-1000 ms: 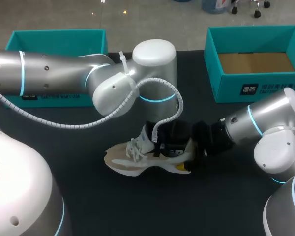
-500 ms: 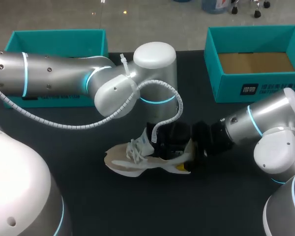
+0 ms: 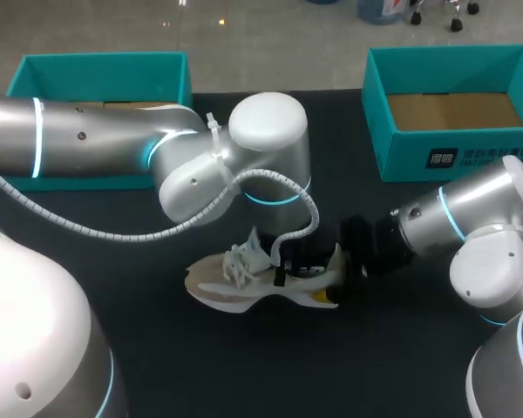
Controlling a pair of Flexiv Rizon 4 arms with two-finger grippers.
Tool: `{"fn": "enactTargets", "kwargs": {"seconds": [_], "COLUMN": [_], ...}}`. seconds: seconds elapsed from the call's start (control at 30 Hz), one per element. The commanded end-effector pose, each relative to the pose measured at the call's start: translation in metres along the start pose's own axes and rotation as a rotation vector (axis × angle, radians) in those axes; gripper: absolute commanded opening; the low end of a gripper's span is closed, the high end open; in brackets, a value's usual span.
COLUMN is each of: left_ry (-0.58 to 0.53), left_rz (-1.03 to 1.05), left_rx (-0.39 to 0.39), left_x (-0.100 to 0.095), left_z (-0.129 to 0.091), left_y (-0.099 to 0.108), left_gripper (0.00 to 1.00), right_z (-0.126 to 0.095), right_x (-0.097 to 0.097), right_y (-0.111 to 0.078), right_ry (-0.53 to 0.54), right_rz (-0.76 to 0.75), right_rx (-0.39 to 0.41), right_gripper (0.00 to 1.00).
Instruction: Take the shoe out of the shoebox, open the shoe tongue, remove and reinsert the insole, then place the shoe into the shoebox
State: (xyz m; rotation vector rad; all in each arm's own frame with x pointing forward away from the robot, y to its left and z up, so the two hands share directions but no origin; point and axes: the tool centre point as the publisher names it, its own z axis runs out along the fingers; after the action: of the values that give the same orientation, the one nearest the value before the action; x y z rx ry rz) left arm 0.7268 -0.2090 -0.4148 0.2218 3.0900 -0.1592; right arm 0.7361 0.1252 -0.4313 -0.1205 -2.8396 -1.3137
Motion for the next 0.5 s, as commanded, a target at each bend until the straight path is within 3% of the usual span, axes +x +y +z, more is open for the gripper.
{"fn": "enactTargets", "kwargs": {"seconds": [0.03,0.27,0.5], "left_ry": [-0.070,-0.144,-0.174], "left_rz": [-0.015,-0.069,-0.110], "left_rx": [0.003,-0.006,0.029], "left_x": [0.005,0.005,0.002], "left_z": [0.036,0.027,0.002], "left_y": [0.004,0.005,0.013], "left_gripper": [0.00,0.00,0.00], "right_z": [0.004,0.004,0.004], "right_x": [0.001,0.001,0.001], "right_y": [-0.003,-0.003,-0.003], "right_ry": [-0.001,-0.001,-0.001], "right_rz": [0.001,0.001,0.001], "right_rx": [0.004,0.004,0.004], "right_gripper": [0.00,0.00,0.00]}}
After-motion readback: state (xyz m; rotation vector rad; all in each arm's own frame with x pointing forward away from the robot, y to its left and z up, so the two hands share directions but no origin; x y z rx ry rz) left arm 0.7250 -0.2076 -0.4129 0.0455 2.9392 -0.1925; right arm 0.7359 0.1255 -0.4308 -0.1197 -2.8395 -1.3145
